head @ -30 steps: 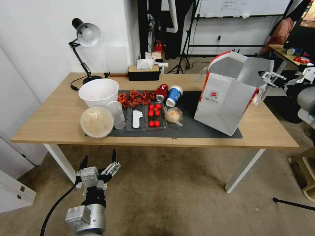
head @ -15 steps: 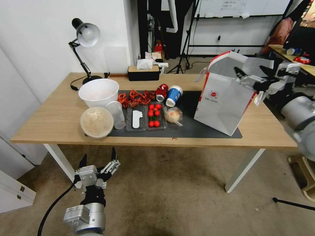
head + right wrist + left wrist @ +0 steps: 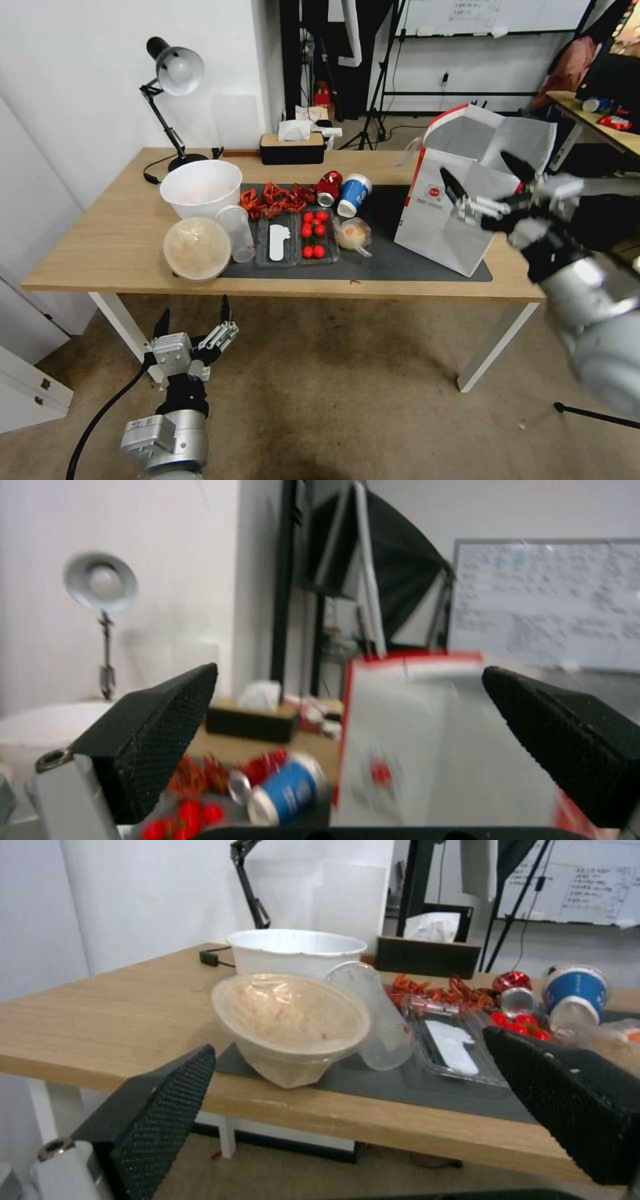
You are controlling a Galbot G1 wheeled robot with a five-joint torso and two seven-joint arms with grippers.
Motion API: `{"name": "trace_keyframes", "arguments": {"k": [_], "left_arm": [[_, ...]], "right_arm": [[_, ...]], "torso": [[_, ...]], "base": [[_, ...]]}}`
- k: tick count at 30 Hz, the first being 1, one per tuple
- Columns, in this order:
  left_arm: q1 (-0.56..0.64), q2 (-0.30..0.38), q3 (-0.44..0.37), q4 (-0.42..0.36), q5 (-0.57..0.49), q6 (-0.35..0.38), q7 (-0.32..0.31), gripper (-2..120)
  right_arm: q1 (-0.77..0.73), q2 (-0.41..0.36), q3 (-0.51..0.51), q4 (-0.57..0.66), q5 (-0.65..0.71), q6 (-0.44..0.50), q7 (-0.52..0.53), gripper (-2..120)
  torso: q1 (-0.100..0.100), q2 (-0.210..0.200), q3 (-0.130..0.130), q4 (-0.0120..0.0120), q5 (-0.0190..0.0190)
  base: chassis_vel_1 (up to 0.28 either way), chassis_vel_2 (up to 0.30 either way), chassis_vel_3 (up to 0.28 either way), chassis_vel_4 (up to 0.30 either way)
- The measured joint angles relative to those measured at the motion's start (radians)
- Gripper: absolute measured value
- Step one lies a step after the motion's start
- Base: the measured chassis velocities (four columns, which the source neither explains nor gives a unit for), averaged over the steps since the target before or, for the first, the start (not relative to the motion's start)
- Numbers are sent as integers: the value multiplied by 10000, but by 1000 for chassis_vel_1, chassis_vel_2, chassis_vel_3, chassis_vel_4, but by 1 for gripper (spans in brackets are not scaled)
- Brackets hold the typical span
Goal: Pick up the food delivery bag from the floor and place it on the table.
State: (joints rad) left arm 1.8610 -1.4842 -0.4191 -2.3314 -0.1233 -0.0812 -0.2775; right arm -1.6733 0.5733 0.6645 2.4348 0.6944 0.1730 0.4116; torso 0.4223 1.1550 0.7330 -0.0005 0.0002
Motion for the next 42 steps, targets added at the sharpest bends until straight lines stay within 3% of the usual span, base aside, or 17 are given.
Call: {"name": "trace_keyframes", "arguments": {"k": [9, 17, 29, 42], "left_arm": [[85, -55, 50, 100, 101, 33, 122, 100], [146, -36, 14, 134, 104, 68, 99, 100], [124, -100, 44, 229, 60, 83, 109, 100], [122, -63, 64, 222, 43, 84, 35, 100]], "right_arm": [[-1901, 2275, -651, -88, -2482, 461, 554, 100], [-2150, 3521, -1643, -357, -3571, 527, 814, 100], [-2096, 4475, -2881, -805, -4329, 583, 676, 100], [-2129, 4536, -3137, -936, -4375, 526, 596, 100]], "torso": [[0, 0, 0, 3, -3], [0, 0, 1, 4, -3], [0, 0, 1, 4, -3], [1, 0, 1, 3, -2]], "base": [[0, 0, 0, 0], [0, 0, 0, 0], [0, 0, 0, 0], [0, 0, 0, 0]]}}
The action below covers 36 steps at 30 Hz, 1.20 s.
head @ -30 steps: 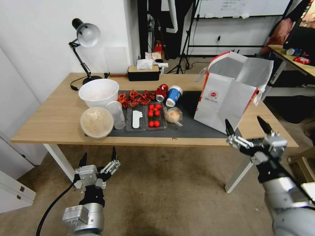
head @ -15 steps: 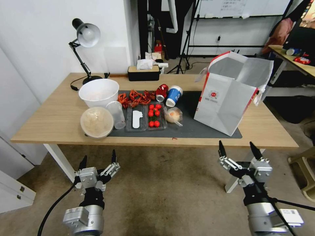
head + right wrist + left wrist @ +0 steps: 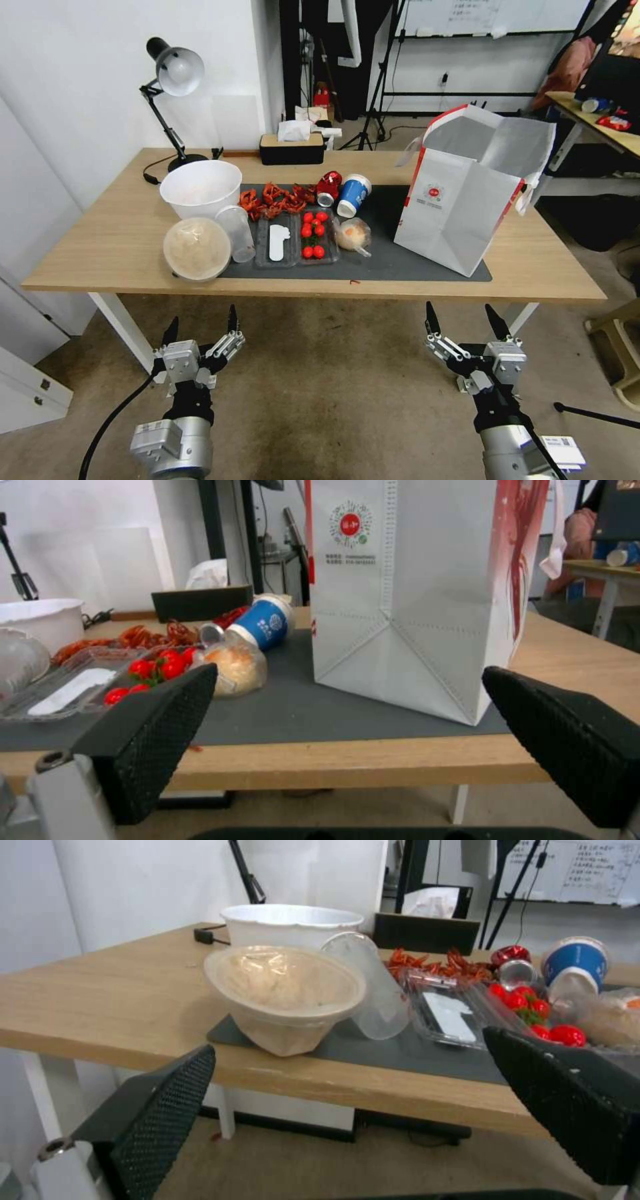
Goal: Pick up the food delivery bag from the floor and place it on the table.
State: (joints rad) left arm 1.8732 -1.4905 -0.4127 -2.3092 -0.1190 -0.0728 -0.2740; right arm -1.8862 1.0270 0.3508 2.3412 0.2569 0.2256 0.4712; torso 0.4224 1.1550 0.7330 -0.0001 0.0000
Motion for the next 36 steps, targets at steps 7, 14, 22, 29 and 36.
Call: {"name": "trace_keyframes", "arguments": {"k": [7, 14, 22, 29, 36], "left_arm": [[4, -13, 34, -19, -34, -1, -110, 100], [7, -13, 38, -26, -42, 1, -119, 100], [7, -13, 40, -35, -44, 1, -120, 100], [8, -13, 40, -38, -45, 0, -120, 100], [7, -13, 40, -38, -44, 0, -117, 100]], "right_arm": [[-34, -20, -24, 14, 66, -29, -34, 100], [-34, -29, -24, 27, 79, -35, -39, 100], [-33, -35, -21, 35, 89, -40, -40, 100], [-32, -39, -16, 42, 96, -41, -40, 100], [-31, -40, -12, 46, 99, -41, -40, 100]], "torso": [[0, 0, 0, 0, 0], [0, -1, 0, 0, 0], [0, -1, 0, 0, 0], [0, -1, 0, 0, 0], [0, -1, 0, 0, 0]], "base": [[0, 0, 0, 0], [0, 0, 0, 0], [0, 0, 0, 0], [0, 0, 0, 0], [0, 0, 0, 0]]}}
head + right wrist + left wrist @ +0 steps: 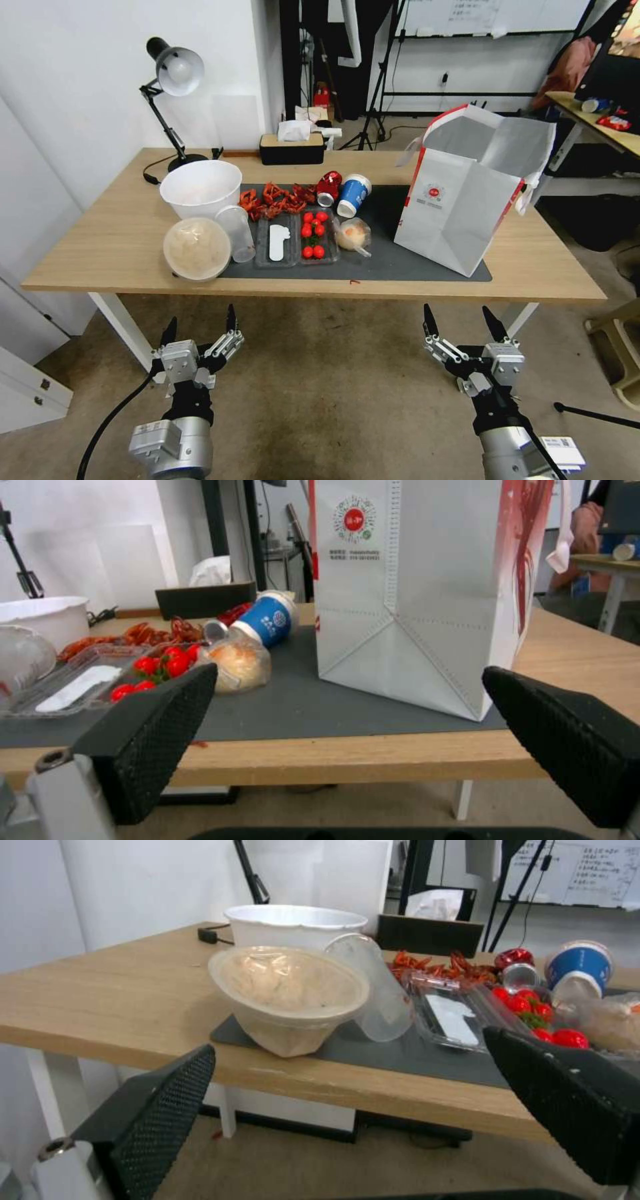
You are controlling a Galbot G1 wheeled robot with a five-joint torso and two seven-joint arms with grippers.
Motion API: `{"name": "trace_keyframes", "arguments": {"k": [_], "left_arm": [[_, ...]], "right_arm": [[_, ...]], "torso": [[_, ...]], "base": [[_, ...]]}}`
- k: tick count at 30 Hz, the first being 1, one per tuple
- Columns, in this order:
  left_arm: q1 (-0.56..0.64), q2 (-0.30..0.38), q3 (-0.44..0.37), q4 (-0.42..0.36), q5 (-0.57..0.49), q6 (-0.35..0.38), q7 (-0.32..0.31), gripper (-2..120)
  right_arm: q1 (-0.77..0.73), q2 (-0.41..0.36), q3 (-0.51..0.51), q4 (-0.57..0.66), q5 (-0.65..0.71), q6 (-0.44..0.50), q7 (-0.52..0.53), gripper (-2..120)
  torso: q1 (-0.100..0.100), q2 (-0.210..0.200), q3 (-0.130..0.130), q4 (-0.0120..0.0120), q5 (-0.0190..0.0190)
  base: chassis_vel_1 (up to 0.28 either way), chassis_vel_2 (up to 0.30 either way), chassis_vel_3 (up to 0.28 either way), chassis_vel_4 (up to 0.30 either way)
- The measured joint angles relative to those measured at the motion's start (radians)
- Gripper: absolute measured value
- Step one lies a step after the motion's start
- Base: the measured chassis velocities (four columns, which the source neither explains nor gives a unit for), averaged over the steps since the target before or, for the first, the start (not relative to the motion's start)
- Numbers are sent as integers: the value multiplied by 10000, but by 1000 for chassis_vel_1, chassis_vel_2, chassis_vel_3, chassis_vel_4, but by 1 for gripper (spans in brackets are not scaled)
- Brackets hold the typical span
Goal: Pick up the food delivery bag from the floor and place it on the table.
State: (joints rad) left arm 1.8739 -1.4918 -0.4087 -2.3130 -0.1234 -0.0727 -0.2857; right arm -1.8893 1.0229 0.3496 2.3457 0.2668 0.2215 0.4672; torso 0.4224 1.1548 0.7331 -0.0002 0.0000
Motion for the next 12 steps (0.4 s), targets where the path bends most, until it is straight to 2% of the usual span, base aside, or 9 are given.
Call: {"name": "trace_keyframes", "arguments": {"k": [12], "left_arm": [[0, 0, 0, 0, 0, 0, 0, 100]], "right_arm": [[0, 0, 1, 0, 0, 0, 0, 100]], "torso": [[0, 0, 0, 0, 0]], "base": [[0, 0, 0, 0]]}}
